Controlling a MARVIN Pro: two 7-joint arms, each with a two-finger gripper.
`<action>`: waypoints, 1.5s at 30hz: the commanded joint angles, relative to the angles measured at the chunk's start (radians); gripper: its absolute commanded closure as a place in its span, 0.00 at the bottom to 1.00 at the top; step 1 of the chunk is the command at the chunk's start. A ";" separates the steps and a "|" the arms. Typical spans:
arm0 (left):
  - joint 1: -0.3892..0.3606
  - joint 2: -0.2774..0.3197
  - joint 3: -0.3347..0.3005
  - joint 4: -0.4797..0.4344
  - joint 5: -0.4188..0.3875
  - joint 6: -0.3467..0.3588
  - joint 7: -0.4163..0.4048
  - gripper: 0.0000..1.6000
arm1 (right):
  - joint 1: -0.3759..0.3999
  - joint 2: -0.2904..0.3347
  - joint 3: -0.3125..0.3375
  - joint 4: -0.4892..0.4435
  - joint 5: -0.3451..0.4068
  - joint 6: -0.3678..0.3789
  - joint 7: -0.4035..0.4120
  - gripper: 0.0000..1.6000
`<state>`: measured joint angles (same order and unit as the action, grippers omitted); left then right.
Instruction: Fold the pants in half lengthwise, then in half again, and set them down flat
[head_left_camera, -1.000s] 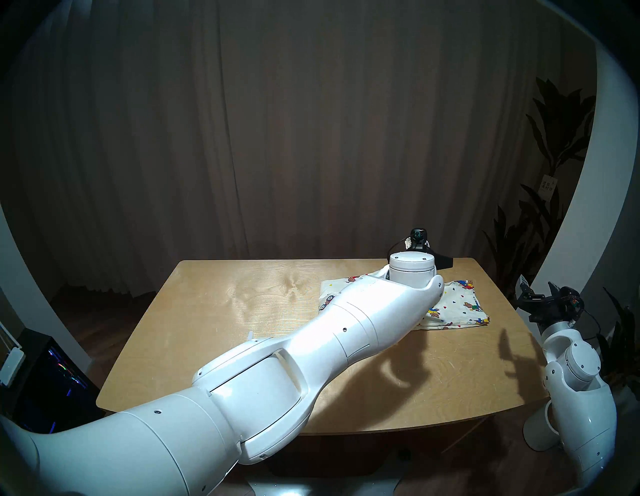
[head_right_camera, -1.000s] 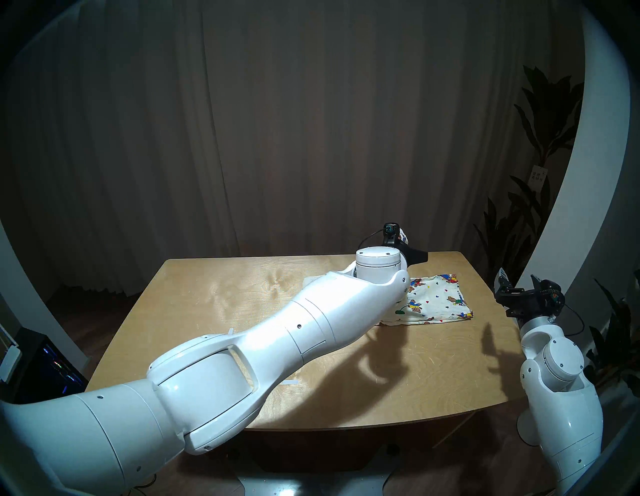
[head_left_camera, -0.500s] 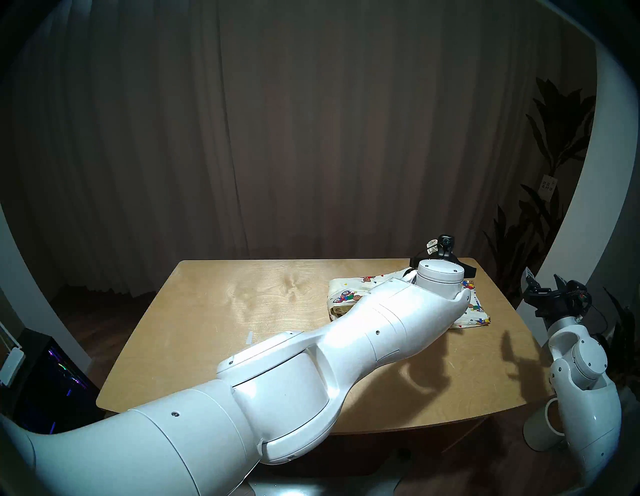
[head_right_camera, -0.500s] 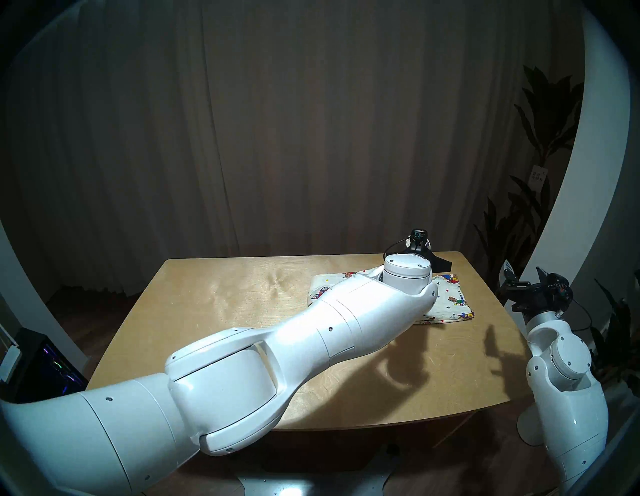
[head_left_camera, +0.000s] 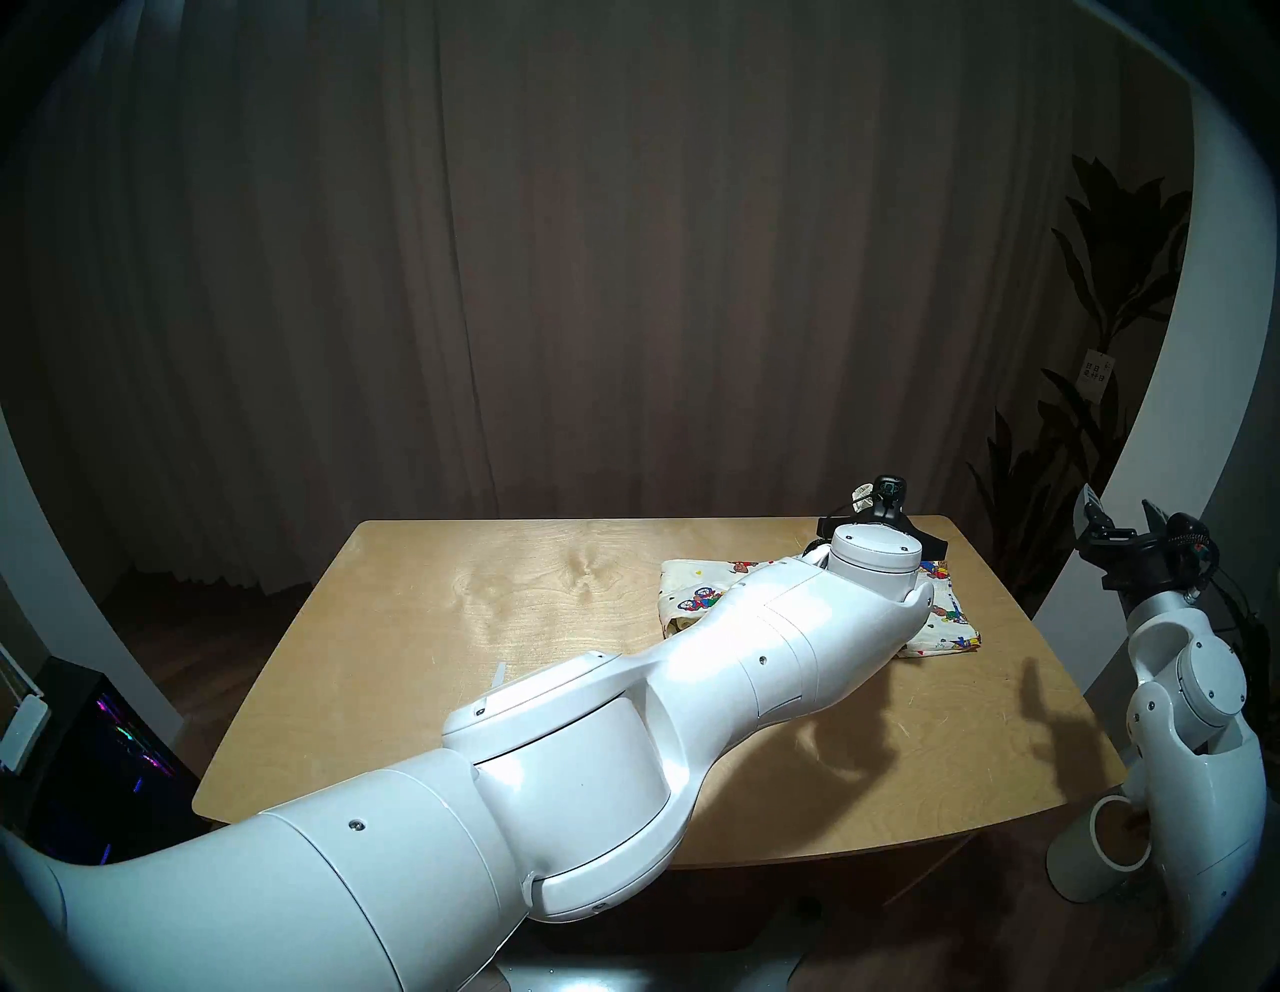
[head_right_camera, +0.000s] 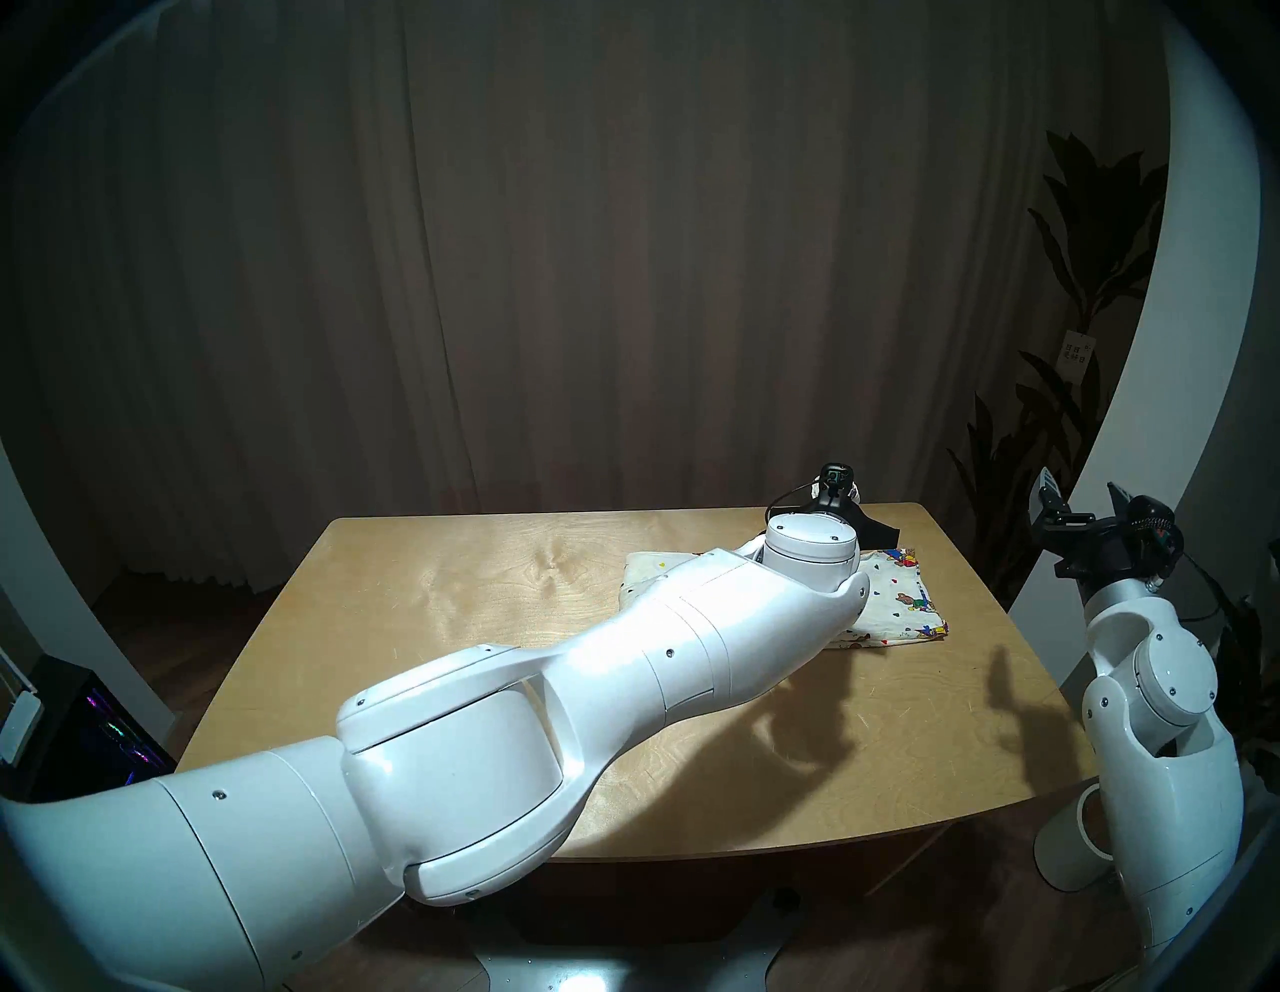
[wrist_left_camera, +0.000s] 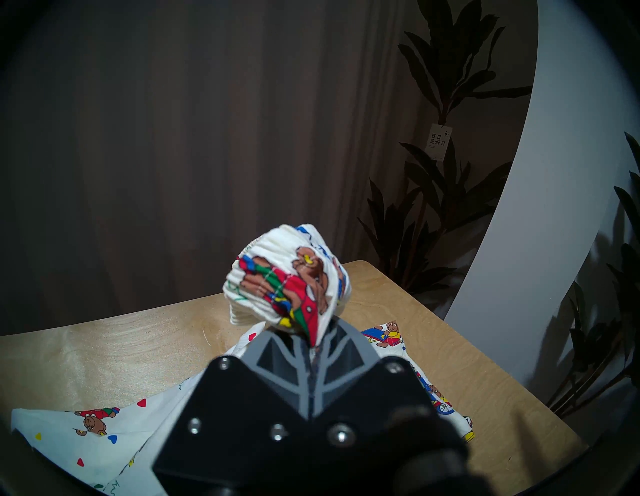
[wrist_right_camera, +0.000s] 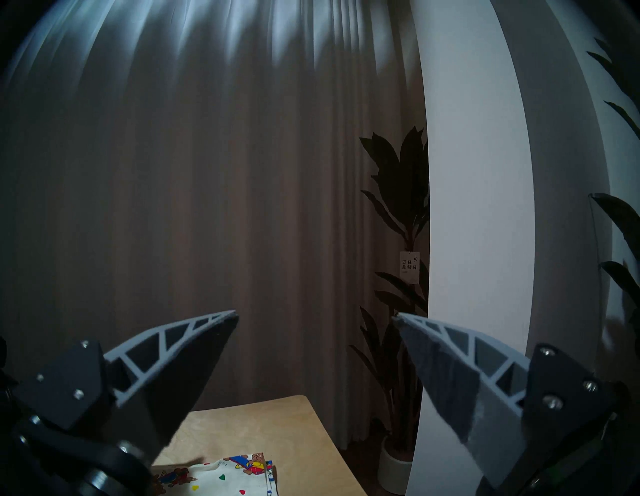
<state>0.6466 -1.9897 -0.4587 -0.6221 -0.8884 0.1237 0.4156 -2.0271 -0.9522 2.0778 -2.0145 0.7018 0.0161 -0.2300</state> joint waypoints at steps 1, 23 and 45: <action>-0.022 -0.017 0.020 -0.009 -0.010 -0.029 -0.026 1.00 | 0.002 0.016 0.034 -0.050 -0.001 0.022 -0.008 0.00; 0.028 -0.017 0.109 0.088 -0.055 -0.042 -0.064 0.81 | -0.050 0.000 0.044 -0.054 0.000 0.107 -0.040 0.00; 0.010 -0.017 0.120 0.064 -0.113 -0.050 -0.082 1.00 | -0.133 -0.060 0.036 0.040 -0.002 0.159 -0.066 0.00</action>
<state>0.6880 -1.9941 -0.3295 -0.5332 -0.9942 0.0868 0.3343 -2.1395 -1.0010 2.1096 -1.9790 0.7026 0.1793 -0.2979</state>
